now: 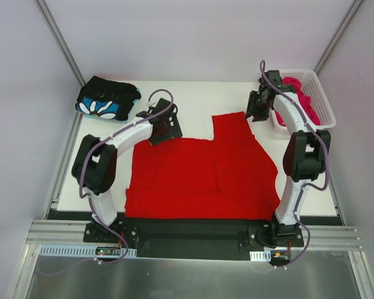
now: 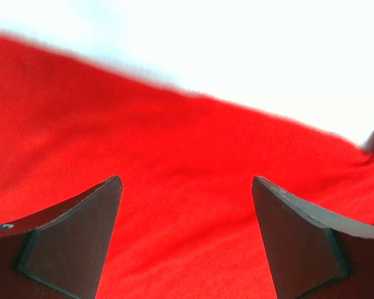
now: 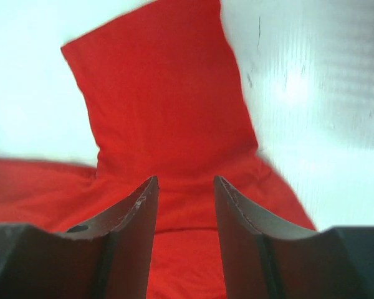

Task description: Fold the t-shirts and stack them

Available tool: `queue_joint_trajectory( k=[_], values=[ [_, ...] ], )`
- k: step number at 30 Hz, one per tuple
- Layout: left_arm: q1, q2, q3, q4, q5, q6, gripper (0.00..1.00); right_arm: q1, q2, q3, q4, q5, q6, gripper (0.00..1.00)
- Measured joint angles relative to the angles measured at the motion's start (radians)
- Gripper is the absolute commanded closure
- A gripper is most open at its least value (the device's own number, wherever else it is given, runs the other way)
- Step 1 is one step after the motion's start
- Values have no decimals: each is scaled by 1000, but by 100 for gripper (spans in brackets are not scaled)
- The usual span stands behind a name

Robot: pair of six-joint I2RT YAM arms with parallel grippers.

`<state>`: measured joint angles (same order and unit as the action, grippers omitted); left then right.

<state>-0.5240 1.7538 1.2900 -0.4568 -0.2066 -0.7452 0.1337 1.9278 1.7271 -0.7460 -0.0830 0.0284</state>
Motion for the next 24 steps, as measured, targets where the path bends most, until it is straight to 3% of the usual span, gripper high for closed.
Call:
queue_joint_trajectory(
  k=[4, 11, 24],
  values=[
    [65, 121, 106, 51, 103, 63, 13, -57, 152, 143, -26, -80, -32, 55],
    [100, 135, 177, 61, 168, 116, 13, -86, 294, 266, -63, -202, -71, 50],
    [107, 135, 75, 196, 170, 158, 12, -111, 488, 460, -66, -334, -127, 46]
  ],
)
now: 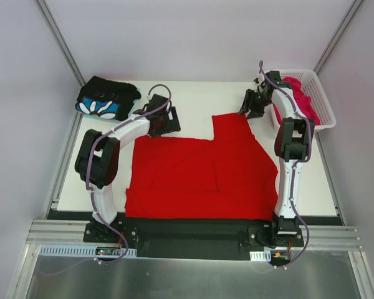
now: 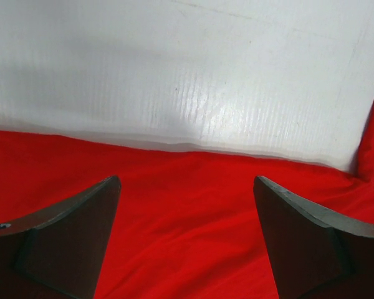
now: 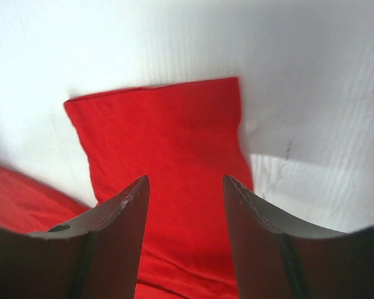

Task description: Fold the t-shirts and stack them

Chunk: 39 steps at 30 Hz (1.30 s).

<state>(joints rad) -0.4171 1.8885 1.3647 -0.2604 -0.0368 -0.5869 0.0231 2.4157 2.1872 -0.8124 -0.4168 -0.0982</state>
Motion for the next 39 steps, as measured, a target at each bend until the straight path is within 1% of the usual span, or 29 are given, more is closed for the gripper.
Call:
queue_joint_trajectory(
  k=[6, 10, 26, 39],
  values=[
    [6, 0, -12, 71, -12, 0, 12, -50, 72, 55, 19, -41, -9, 43],
    [6, 0, -12, 98, -17, 0, 12, -75, 83, 65, 40, -84, -14, 41],
    [6, 0, -12, 127, -16, 0, 12, -82, 132, 82, 153, -220, 46, 41],
    [7, 0, -12, 129, -15, -1, 12, -79, 140, 79, 176, -255, 75, 42]
  ],
)
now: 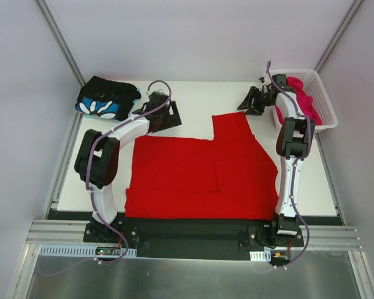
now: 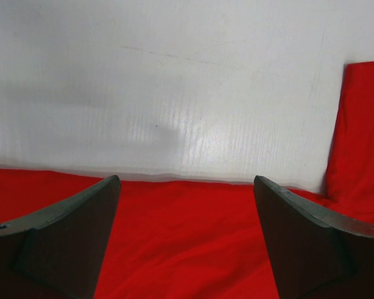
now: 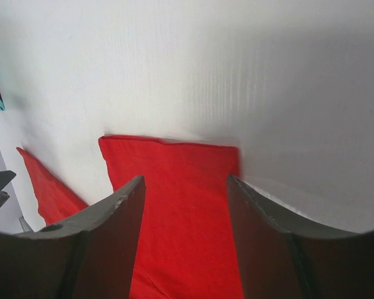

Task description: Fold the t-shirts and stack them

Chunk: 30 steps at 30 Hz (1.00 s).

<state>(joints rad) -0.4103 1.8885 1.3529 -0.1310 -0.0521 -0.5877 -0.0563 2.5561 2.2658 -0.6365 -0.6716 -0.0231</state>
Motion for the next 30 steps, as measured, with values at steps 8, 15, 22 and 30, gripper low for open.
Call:
queue_joint_trajectory(
  k=[8, 15, 22, 30],
  values=[
    [0, 0, 0, 0, 0, -1, 11, 12, -1, -26, 2, 6, -6, 43],
    [0, 0, -3, 0, 0, -1, 11, 12, -2, -27, 2, 13, -6, 43],
    [6, -4, -6, 1, 10, -1, 11, 10, -4, -14, -13, 51, -16, 41],
    [6, -6, -6, 2, 27, -3, 11, 6, -9, -9, -23, 87, -38, 41]
  ],
)
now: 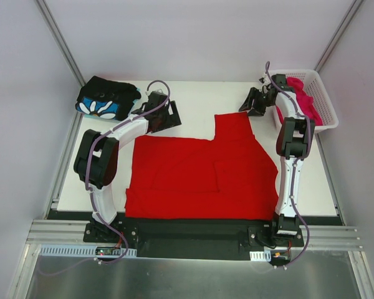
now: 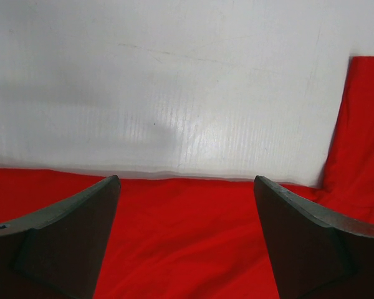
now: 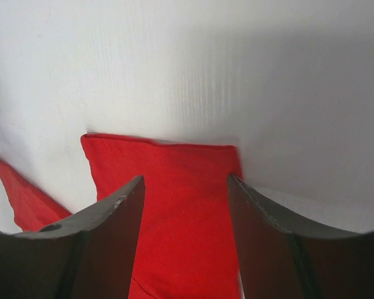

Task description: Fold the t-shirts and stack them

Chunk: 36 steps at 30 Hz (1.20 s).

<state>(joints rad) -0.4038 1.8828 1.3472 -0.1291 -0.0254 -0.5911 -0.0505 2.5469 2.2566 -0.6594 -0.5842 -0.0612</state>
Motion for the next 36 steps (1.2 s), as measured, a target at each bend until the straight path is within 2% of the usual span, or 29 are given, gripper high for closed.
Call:
queue_joint_trajectory(
  k=[8, 21, 36],
  values=[
    [0, 0, 0, 1, 11, -1, 12, -8, -5, 0, 22, -27, 17, 40],
    [0, 0, 0, 2, 18, -3, 11, -24, -32, -11, 36, 58, 3, 41],
    [6, 0, 0, 6, 18, -20, 11, -29, -32, -11, 42, 34, 57, 41]
  ],
)
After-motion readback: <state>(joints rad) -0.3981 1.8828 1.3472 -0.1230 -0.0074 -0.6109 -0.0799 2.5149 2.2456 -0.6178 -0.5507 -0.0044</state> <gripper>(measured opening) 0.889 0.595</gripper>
